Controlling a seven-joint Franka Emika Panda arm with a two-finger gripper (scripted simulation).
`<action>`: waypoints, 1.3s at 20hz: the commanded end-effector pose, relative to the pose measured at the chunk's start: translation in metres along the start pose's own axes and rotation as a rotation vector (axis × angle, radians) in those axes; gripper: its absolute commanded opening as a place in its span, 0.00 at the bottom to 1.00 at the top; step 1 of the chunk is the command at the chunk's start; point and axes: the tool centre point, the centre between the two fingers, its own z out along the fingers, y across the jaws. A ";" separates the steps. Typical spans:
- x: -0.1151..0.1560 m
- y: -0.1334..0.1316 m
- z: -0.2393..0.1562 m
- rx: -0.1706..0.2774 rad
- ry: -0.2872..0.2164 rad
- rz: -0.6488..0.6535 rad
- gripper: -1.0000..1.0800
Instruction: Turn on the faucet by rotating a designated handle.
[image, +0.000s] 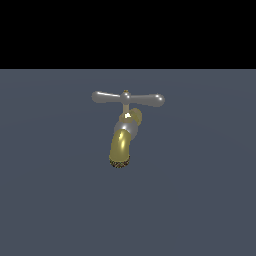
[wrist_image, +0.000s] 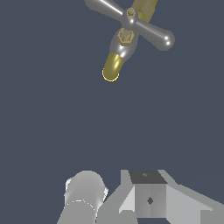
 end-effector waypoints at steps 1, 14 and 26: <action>0.005 0.009 0.012 -0.001 0.003 -0.059 0.00; 0.042 0.050 0.074 -0.007 0.017 -0.365 0.00; 0.086 0.077 0.128 -0.014 0.030 -0.639 0.00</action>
